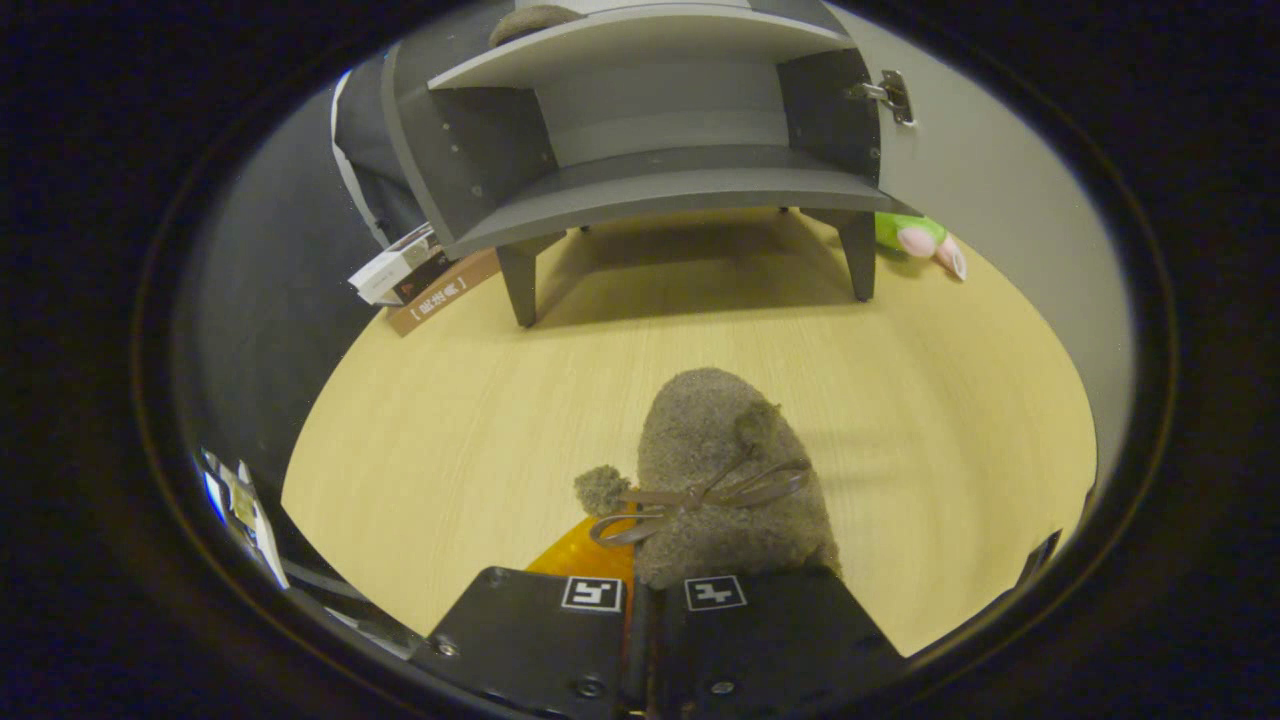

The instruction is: Open the shoe cabinet door, grab the shoes and put them into the shoe cabinet, then close the shoe cabinet door.

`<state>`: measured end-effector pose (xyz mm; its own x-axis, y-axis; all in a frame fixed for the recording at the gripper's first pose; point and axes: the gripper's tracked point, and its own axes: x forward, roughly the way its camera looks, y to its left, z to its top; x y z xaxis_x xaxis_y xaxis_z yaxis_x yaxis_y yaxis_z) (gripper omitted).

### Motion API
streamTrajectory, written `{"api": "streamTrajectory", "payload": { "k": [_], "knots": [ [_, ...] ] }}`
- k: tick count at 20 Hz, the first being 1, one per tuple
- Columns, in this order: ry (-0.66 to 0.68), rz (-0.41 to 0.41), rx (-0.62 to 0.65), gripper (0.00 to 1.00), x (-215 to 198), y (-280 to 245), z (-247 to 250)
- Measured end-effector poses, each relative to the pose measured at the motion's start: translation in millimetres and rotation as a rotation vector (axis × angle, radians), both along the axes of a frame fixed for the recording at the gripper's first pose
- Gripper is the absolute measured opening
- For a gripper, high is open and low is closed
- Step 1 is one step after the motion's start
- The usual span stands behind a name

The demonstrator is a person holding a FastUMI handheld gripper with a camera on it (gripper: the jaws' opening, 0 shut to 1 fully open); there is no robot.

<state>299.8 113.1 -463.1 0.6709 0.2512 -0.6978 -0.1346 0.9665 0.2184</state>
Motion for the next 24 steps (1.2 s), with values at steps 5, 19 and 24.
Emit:
{"api": "streamTrajectory", "payload": {
  "k": [5,19,24],
  "knots": [
    [-0.095,0.018,0.02,0.09,-13.5,2.6,67.7],
    [-0.454,0.003,0.012,0.09,-17.9,-8.1,287.5],
    [-0.57,-0.007,-0.026,0.09,24.5,-11.7,352.8]
  ]
}}
